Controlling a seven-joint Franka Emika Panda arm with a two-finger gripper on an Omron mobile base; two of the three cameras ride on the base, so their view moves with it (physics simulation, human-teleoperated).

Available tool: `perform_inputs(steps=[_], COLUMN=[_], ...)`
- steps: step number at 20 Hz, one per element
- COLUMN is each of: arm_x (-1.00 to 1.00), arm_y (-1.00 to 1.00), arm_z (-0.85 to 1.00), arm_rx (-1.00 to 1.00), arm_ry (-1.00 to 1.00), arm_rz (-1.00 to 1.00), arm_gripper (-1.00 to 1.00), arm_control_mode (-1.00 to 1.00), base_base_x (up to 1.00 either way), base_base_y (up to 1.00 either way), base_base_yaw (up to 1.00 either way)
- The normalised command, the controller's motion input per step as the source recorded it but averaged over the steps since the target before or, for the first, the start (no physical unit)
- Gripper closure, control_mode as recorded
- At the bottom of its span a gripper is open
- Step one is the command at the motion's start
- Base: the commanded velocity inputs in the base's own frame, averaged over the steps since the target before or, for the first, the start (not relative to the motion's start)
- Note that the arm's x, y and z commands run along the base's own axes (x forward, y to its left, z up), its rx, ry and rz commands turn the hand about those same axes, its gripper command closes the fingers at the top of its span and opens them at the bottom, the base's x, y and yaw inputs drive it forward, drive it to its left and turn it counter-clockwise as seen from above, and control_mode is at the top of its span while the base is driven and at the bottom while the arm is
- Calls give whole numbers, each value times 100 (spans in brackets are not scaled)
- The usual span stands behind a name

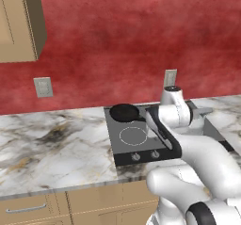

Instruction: Pick the pan from the cabinet and place it on the stove. Then turn on the stove burner for the pan.

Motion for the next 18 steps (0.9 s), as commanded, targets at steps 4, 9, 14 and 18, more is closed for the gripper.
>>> perform_inputs(steps=[4,9,14,18], arm_x=[-37,-5,1,8], arm_y=[10,11,0,0], arm_z=[0,-2,-6,-9], arm_rx=[1,0,0,0], arm_ry=[3,0,0,0], arm_rz=[-21,-8,0,0], arm_gripper=[-100,-100,-100,-100], arm_control_mode=[-100,-100,-100,-100], base_base_x=[0,0,0,0], base_base_y=[0,0,0,0], base_base_yaw=[0,0,0,0])
